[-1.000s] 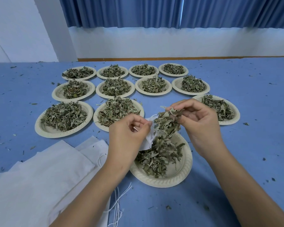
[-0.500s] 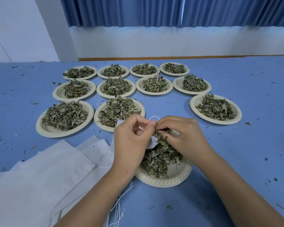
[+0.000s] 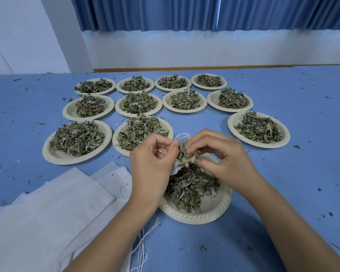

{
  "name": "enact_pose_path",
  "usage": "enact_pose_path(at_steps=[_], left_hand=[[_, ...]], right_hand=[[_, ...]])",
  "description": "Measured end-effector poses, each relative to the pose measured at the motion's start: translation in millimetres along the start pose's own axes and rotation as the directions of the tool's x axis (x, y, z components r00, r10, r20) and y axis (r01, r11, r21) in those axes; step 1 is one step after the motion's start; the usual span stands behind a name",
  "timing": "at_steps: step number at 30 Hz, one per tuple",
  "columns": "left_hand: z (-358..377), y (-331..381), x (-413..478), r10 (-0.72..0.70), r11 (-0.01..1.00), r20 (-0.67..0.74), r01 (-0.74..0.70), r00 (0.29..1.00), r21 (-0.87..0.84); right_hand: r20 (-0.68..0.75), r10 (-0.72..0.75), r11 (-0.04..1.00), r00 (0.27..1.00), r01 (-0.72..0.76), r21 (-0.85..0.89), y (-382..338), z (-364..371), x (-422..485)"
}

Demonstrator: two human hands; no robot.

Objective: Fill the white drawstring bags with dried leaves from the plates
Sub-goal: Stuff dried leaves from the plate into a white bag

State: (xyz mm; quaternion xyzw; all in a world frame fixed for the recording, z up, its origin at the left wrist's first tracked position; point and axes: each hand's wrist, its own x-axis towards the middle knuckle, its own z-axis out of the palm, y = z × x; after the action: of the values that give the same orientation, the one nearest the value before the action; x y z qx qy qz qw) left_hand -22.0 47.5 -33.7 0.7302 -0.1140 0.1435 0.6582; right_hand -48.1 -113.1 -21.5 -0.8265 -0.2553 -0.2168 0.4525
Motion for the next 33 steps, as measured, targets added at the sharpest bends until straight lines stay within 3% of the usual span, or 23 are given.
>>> enact_pose_path(at_steps=[4, 6, 8, 13, 17, 20, 23, 25, 28, 31, 33], left_hand=[[3, 1, -6, 0.024, 0.999, 0.053, -0.022, 0.998, -0.043], [5, 0, -8, 0.004, 0.998, 0.079, 0.001, 0.997, -0.067], [5, -2, -8, -0.007, 0.999, 0.086, 0.011, 0.996, -0.045], [0, -4, -1, 0.002, 1.000, 0.006, -0.002, 1.000, -0.030], [0, -3, -2, 0.018, 1.000, -0.004, -0.018, 1.000, -0.012], [1, -2, -6, 0.039, 0.999, 0.052, -0.038, 0.998, -0.028], [2, -2, -8, 0.082, 0.997, 0.078, -0.082, 0.994, -0.007], [2, -2, -7, 0.082, 0.997, 0.060, -0.082, 0.995, -0.004], [-1, -1, -3, 0.082, 0.997, -0.006, -0.082, 0.997, 0.003], [-2, 0, -1, 0.062, 0.997, -0.049, -0.064, 0.997, -0.034], [-1, 2, -3, 0.052, 0.995, -0.046, -0.055, 0.998, -0.079]], right_hand=[[-0.138, -0.056, 0.983, 0.989, 0.031, -0.181, 2, 8, -1], [-0.126, -0.086, 0.951, 0.988, 0.044, -0.306, 3, 16, -2], [-0.074, -0.066, 0.945, 0.995, 0.038, -0.325, 4, 18, -1], [0.041, 0.125, 0.992, 0.991, -0.126, 0.024, 1, 5, -3], [-0.070, 0.106, 0.980, 0.992, -0.092, 0.175, -2, 9, -3], [-0.183, 0.028, 1.000, 0.983, -0.026, 0.015, -2, 19, -4], [-0.145, -0.053, 0.976, 0.988, 0.020, -0.218, -1, 25, -3], [-0.073, -0.052, 0.969, 0.996, 0.033, -0.247, -1, 20, -3], [-0.064, -0.010, 0.989, 0.998, 0.001, -0.150, -5, 5, -2], [-0.102, -0.095, 0.961, 0.990, 0.065, -0.270, -9, 2, -3], [-0.011, -0.091, 0.928, 0.996, 0.081, -0.364, -11, 8, -4]])
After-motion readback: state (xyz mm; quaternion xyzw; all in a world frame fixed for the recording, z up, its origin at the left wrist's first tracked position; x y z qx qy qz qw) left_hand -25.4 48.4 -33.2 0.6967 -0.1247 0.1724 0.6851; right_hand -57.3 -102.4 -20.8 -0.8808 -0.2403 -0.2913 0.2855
